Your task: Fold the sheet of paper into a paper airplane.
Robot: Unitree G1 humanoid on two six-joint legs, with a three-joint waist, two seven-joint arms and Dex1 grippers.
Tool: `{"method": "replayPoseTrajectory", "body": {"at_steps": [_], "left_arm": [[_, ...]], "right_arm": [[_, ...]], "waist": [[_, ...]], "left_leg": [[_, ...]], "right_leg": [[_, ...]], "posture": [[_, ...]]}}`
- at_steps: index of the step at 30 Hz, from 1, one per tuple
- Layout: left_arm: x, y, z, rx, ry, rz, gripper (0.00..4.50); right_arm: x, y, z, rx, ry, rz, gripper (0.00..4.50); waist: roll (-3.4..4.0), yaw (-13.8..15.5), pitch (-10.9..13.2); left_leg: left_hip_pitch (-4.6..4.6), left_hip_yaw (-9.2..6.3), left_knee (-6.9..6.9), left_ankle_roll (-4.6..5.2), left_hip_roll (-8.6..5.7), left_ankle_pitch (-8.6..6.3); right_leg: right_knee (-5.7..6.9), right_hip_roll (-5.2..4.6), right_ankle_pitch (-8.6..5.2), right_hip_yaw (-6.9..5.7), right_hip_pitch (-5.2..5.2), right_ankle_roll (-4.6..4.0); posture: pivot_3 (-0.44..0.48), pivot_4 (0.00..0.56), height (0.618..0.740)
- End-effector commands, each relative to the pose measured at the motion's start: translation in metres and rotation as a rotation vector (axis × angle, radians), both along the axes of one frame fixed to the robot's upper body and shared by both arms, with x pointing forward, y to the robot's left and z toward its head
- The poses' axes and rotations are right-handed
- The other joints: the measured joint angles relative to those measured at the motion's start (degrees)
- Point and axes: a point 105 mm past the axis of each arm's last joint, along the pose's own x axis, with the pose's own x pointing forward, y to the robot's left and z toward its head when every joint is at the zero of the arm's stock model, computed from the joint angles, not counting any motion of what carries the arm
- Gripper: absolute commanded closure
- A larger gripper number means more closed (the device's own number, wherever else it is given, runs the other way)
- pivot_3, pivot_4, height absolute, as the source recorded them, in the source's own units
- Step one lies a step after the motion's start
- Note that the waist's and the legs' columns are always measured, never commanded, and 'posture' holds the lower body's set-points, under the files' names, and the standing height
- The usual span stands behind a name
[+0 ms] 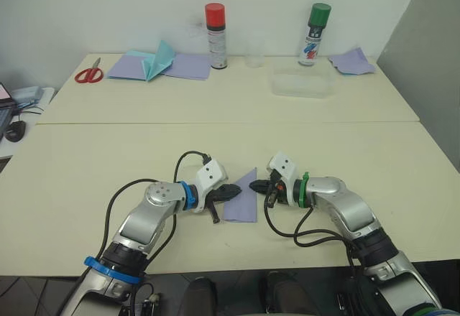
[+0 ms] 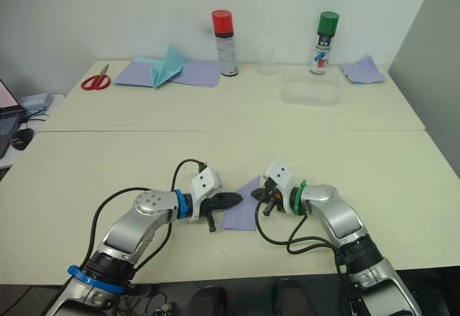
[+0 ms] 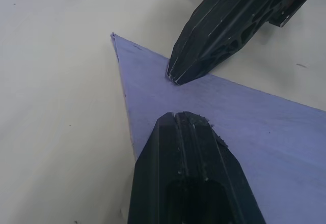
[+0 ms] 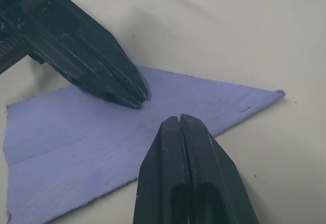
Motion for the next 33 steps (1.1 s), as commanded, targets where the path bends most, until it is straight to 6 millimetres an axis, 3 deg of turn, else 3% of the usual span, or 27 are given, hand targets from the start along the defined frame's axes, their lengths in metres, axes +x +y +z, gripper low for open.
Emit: {"method": "replayPoseTrajectory", "body": {"at_steps": [1,6,12,20,25,33], "left_arm": [[-0.005,0.004,-0.014,0.067,0.026,-0.019,4.49],[-0.003,0.004,-0.018,0.085,0.025,-0.026,4.49],[-0.002,0.0,-0.019,0.085,0.019,-0.037,4.49],[-0.001,0.003,-0.02,0.092,0.019,-0.038,4.49],[-0.004,0.004,-0.026,0.129,0.014,-0.068,4.49],[-0.007,0.005,-0.033,0.157,0.026,-0.09,4.49]], "right_arm": [[-0.008,-0.005,0.006,0.019,-0.017,0.035,4.5],[-0.029,-0.003,0.028,0.101,0.001,0.184,4.5],[-0.033,-0.012,0.006,0.007,0.044,0.187,4.5],[-0.013,-0.015,-0.004,-0.031,0.028,0.064,4.5],[0.011,-0.021,-0.002,-0.015,0.014,-0.067,4.5],[0.028,-0.021,-0.003,-0.007,0.011,-0.142,4.5]], "waist": [[0.0,0.12,0.0],[0.02,0.15,0.01],[0.02,0.5,0.01],[0.01,0.53,0.01],[0.01,0.49,0.01],[0.02,0.5,-0.04]], "left_leg": [[0.0,0.0,0.0,0.0,0.0,0.0],[-0.01,0.05,-0.02,0.0,0.0,0.0],[0.01,0.01,-0.01,0.0,-0.02,0.0],[0.02,0.03,-0.01,0.0,-0.02,0.0],[0.1,0.05,0.0,0.0,-0.02,0.01],[0.36,0.11,0.0,0.01,-0.01,0.01]], "right_leg": [[0.0,0.0,0.0,0.0,0.0,0.0],[-0.02,0.0,-0.01,0.0,0.0,-0.01],[-0.03,-0.01,0.0,-0.04,0.03,0.0],[-0.02,0.0,0.01,-0.03,0.04,0.02],[0.01,0.0,0.02,-0.02,0.08,0.04],[0.12,-0.01,0.02,0.06,0.21,0.04]], "posture": [[0.0,0.15,0.74],[0.0,0.15,0.74],[0.0,0.15,0.74],[0.0,0.15,0.74],[0.0,0.15,0.74],[0.0,0.15,0.74]]}}
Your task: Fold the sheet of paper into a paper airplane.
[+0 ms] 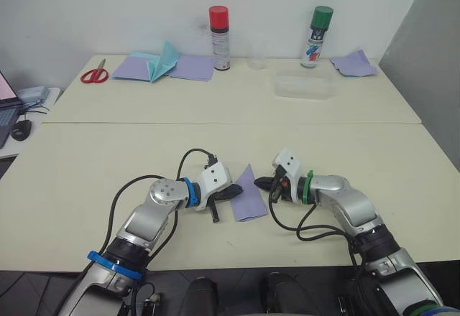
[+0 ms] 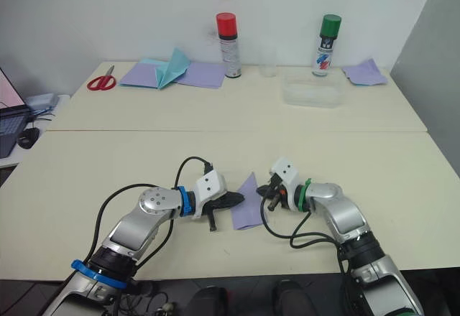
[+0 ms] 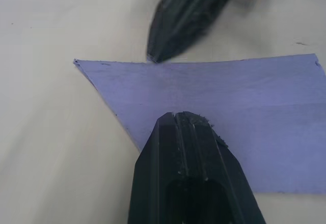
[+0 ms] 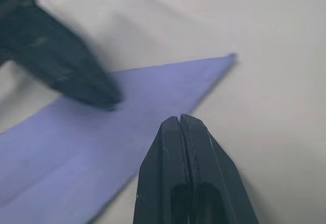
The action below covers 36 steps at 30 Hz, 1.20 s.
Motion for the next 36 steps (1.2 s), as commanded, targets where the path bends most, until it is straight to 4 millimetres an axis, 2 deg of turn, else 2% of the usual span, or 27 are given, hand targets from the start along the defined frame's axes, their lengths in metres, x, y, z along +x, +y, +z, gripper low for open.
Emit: {"method": "replayPoseTrajectory", "body": {"at_steps": [1,8,15,19,29,36], "left_arm": [[-0.01,0.008,-0.029,0.095,0.093,-0.012,4.49],[-0.009,0.012,-0.031,0.122,0.09,-0.02,4.49],[-0.01,0.013,-0.031,0.124,0.089,-0.024,4.49],[-0.01,0.013,-0.032,0.122,0.091,-0.021,4.49],[-0.009,0.014,-0.031,0.131,0.084,-0.026,4.49],[-0.011,0.015,-0.032,0.134,0.085,-0.026,4.49]], "right_arm": [[0.009,-0.005,-0.002,-0.016,-0.012,-0.053,4.5],[0.018,-0.002,0.008,0.008,-0.049,-0.055,4.5],[0.025,0.006,0.031,0.108,-0.113,-0.053,4.5],[0.023,0.015,0.027,0.098,-0.093,-0.039,4.5],[0.026,0.018,0.005,-0.026,-0.06,-0.026,4.5],[0.038,0.013,0.019,0.012,-0.126,-0.088,4.5]], "waist": [[0.01,0.0,-0.03],[0.01,-0.03,-0.04],[0.01,-0.01,-0.03],[0.01,-0.02,-0.03],[0.02,-0.03,-0.04],[0.03,-0.07,-0.05]], "left_leg": [[0.0,0.01,0.0,0.0,0.0,0.0],[0.02,0.03,-0.01,0.0,0.01,0.0],[0.0,0.06,-0.01,0.0,0.01,0.0],[-0.01,0.07,-0.05,0.0,0.01,0.0],[0.0,0.07,-0.07,0.0,0.01,0.0],[0.05,0.05,-0.07,0.0,0.03,0.0]], "right_leg": [[0.01,0.0,0.0,0.0,0.0,-0.01],[0.03,0.0,-0.01,0.02,-0.02,-0.02],[0.06,0.01,-0.02,0.05,-0.04,-0.03],[0.05,0.01,-0.04,0.05,-0.04,-0.07],[0.06,0.01,-0.05,0.04,-0.05,-0.09],[0.1,0.01,-0.05,0.03,-0.04,-0.08]], "posture": [[0.0,0.15,0.74],[0.0,0.15,0.74],[0.0,0.15,0.74],[0.0,0.15,0.74],[0.0,0.15,0.74],[0.0,0.15,0.74]]}}
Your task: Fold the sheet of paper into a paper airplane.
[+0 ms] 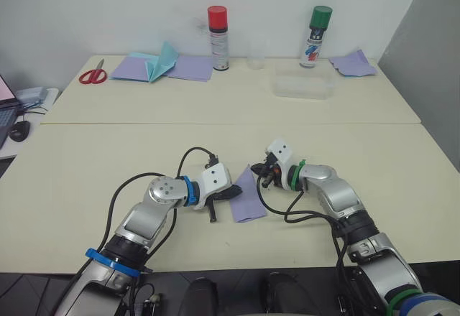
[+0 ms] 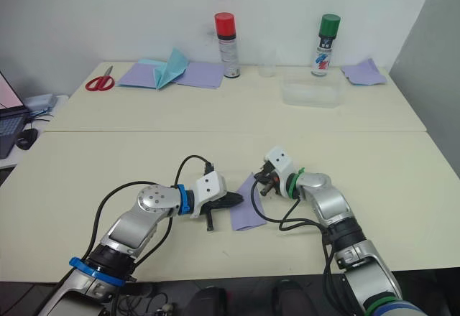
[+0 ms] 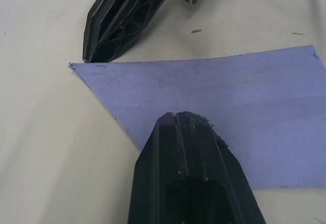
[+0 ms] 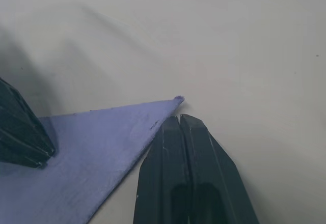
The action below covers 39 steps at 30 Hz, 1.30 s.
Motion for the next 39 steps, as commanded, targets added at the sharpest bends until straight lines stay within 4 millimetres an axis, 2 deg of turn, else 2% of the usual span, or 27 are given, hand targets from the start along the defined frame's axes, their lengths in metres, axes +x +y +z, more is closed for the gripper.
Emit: {"method": "replayPoseTrajectory", "body": {"at_steps": [1,4,9,16,20,25,39], "left_arm": [[-0.012,0.012,-0.032,0.093,0.103,0.016,4.49],[-0.013,0.012,-0.032,0.093,0.104,0.017,4.49],[-0.014,0.012,-0.033,0.094,0.106,0.013,4.49],[-0.014,0.01,-0.033,0.095,0.104,0.005,4.49],[-0.014,0.01,-0.033,0.096,0.102,0.003,4.49],[-0.016,0.011,-0.034,0.097,0.108,0.003,4.49],[-0.021,0.01,-0.036,0.101,0.125,-0.011,4.49]], "right_arm": [[0.012,-0.008,0.018,0.017,-0.072,-0.039,4.5],[0.012,-0.01,0.031,0.078,-0.08,-0.036,4.5],[-0.008,-0.004,0.042,0.161,-0.011,0.074,4.5],[-0.023,0.008,0.027,0.162,0.075,0.115,4.5],[-0.026,0.009,0.006,0.055,0.091,0.109,4.5],[-0.016,0.001,-0.008,-0.008,0.1,0.027,4.5],[0.014,-0.01,-0.011,-0.02,0.077,-0.134,4.5]], "waist": [[0.0,0.0,0.0],[0.0,0.01,0.0],[0.0,0.0,0.0],[0.0,0.01,0.01],[0.0,0.02,0.0],[-0.02,0.0,-0.03],[-0.02,-0.02,-0.17]], "left_leg": [[0.0,0.0,0.0,0.0,0.0,0.0],[-0.02,0.0,0.0,0.0,0.0,0.0],[-0.03,0.01,-0.09,0.0,0.0,0.0],[-0.03,-0.02,-0.13,0.0,-0.02,-0.01],[-0.02,-0.03,-0.13,0.0,-0.01,-0.01],[0.0,-0.01,-0.13,0.0,-0.02,-0.01],[0.09,-0.02,-0.12,0.0,0.01,0.0]], "right_leg": [[0.0,0.0,0.0,0.0,0.0,0.0],[0.01,0.0,-0.01,0.0,-0.01,-0.03],[0.0,0.0,-0.06,0.02,-0.02,-0.11],[0.0,0.0,-0.09,-0.02,-0.03,-0.16],[0.0,0.0,-0.09,-0.04,-0.03,-0.16],[0.0,0.0,-0.1,-0.04,-0.02,-0.17],[0.02,0.0,-0.08,-0.02,0.03,-0.14]], "posture": [[0.0,0.15,0.74],[0.0,0.15,0.74],[0.0,0.15,0.74],[0.0,0.15,0.74],[0.0,0.15,0.74],[0.0,0.15,0.74],[0.0,0.15,0.74]]}}
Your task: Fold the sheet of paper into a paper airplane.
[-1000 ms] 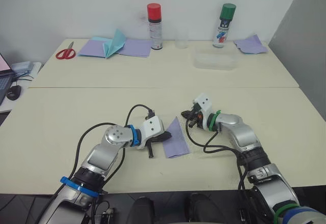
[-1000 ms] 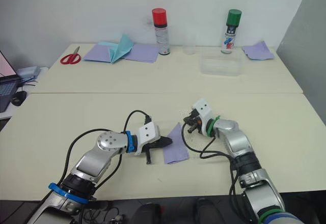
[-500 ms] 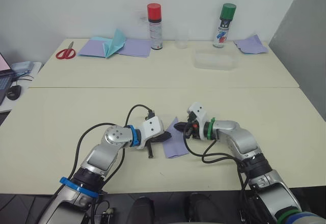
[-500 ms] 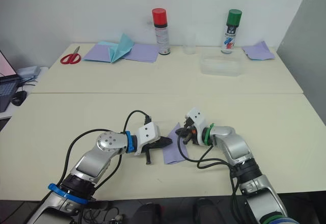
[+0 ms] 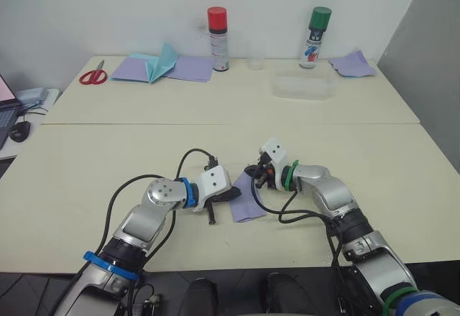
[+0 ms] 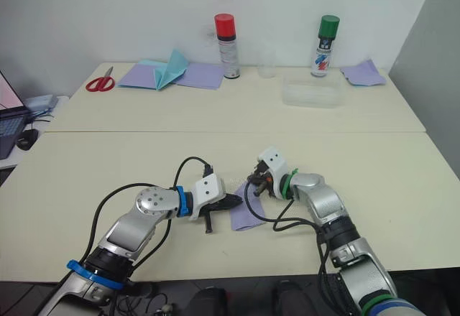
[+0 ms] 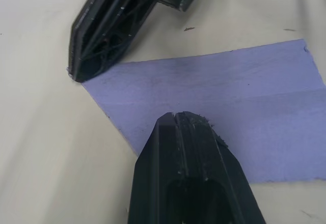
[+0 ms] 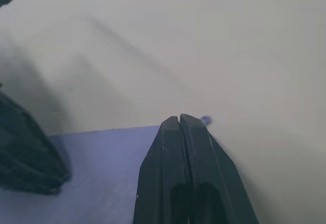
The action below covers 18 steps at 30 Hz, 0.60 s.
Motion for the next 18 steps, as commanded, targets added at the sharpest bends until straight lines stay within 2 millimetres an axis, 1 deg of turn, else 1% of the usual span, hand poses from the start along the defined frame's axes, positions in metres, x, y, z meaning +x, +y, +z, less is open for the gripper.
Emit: {"method": "replayPoseTrajectory", "body": {"at_steps": [1,4,8,11,13,15,18], "left_arm": [[-0.015,0.008,-0.033,0.091,0.123,-0.005,4.49],[-0.016,0.009,-0.033,0.092,0.126,-0.005,4.49],[-0.016,0.008,-0.034,0.092,0.127,-0.004,4.49],[-0.015,0.007,-0.034,0.091,0.127,-0.004,4.49],[-0.015,0.007,-0.034,0.09,0.127,-0.004,4.49],[-0.015,0.007,-0.034,0.089,0.127,-0.004,4.49],[-0.015,0.007,-0.034,0.089,0.128,-0.004,4.49]], "right_arm": [[0.014,-0.022,-0.01,-0.044,0.02,-0.134,4.5],[0.016,-0.022,-0.008,-0.04,0.009,-0.136,4.5],[0.02,-0.022,-0.001,-0.008,-0.02,-0.151,4.5],[0.021,-0.017,0.017,0.093,-0.071,-0.13,4.5],[0.014,-0.012,0.03,0.161,-0.081,-0.07,4.5],[0.004,-0.009,0.038,0.179,-0.091,0.011,4.5],[-0.01,-0.007,0.041,0.162,-0.107,0.105,4.5]], "waist": [[0.01,0.0,-0.03],[0.01,-0.02,-0.04],[0.02,-0.02,-0.05],[0.02,-0.01,-0.05],[0.03,0.0,-0.04],[0.04,0.01,-0.03],[0.06,0.02,-0.02]], "left_leg": [[0.0,0.0,0.0,0.0,0.0,0.0],[0.0,-0.02,0.0,0.0,0.01,0.0],[-0.01,0.0,0.0,0.0,0.0,0.0],[-0.04,0.0,0.0,0.0,0.0,0.0],[-0.07,0.0,0.0,0.0,0.0,0.0],[-0.08,0.01,-0.01,0.0,0.0,0.0],[-0.09,0.01,-0.04,0.0,0.0,-0.01]], "right_leg": [[0.0,0.0,0.0,0.0,0.0,0.0],[0.0,0.0,0.0,0.01,0.0,0.0],[0.0,0.0,-0.01,0.02,0.0,-0.02],[0.0,0.0,-0.01,0.02,-0.01,-0.02],[0.0,0.0,-0.01,0.02,-0.03,-0.02],[-0.01,0.0,-0.01,0.02,-0.04,-0.02],[-0.02,0.0,-0.02,0.02,-0.04,-0.03]], "posture": [[0.0,0.15,0.74],[0.0,0.15,0.74],[0.0,0.15,0.74],[0.0,0.15,0.74],[0.0,0.15,0.74],[0.0,0.15,0.74],[0.0,0.15,0.74]]}}
